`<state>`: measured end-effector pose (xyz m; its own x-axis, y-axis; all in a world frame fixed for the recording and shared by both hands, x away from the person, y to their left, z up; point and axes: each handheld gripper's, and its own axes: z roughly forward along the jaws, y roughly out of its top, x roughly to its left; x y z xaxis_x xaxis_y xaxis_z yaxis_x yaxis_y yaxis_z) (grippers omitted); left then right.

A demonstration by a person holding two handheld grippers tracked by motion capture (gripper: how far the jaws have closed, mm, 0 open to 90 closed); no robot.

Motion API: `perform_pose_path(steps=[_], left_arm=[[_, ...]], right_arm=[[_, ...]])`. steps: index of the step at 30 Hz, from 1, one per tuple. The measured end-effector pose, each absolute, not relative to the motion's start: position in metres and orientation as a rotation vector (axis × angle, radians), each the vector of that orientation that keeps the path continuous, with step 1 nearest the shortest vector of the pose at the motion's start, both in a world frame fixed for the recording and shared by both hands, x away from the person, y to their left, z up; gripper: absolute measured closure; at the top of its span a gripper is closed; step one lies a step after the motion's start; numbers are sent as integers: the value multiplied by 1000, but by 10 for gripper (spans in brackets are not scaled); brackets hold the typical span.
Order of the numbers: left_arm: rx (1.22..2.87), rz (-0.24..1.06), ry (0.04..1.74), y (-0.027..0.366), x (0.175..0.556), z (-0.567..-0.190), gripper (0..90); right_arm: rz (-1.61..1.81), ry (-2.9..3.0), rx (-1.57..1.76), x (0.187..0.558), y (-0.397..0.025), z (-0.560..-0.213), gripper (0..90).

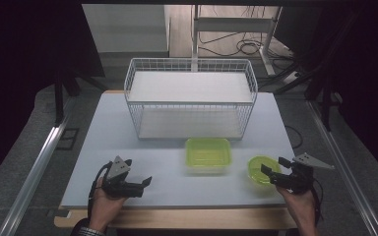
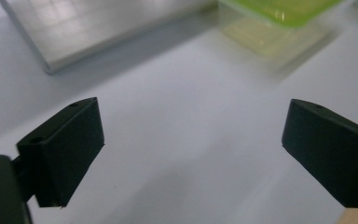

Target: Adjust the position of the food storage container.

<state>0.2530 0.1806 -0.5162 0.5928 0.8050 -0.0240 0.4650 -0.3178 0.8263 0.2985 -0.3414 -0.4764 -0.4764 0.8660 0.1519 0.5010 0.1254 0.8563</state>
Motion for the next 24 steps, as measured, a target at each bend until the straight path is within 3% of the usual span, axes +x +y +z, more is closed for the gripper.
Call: perform_pose_path(steps=[11, 19, 20, 22, 23, 24], left_arm=[[2064, 532, 968, 168, 249, -517, 60], [2046, 544, 991, 173, 250, -517, 62], [2054, 554, 994, 173, 250, -517, 62], [2063, 564, 995, 173, 250, -517, 62], [2063, 564, 995, 173, 250, -517, 62], [2071, 571, 997, 173, 250, -517, 62]], right_arm=[[1245, 2105, 1272, 298, -334, -478, 287], [1240, 2116, 1297, 295, -335, -475, 493], [1229, 2119, 1287, 293, -334, -473, 579], [1216, 2132, 1258, 290, -332, -470, 665], [1216, 2132, 1258, 290, -332, -470, 665], [1223, 2157, 1233, 287, -329, -467, 746]])
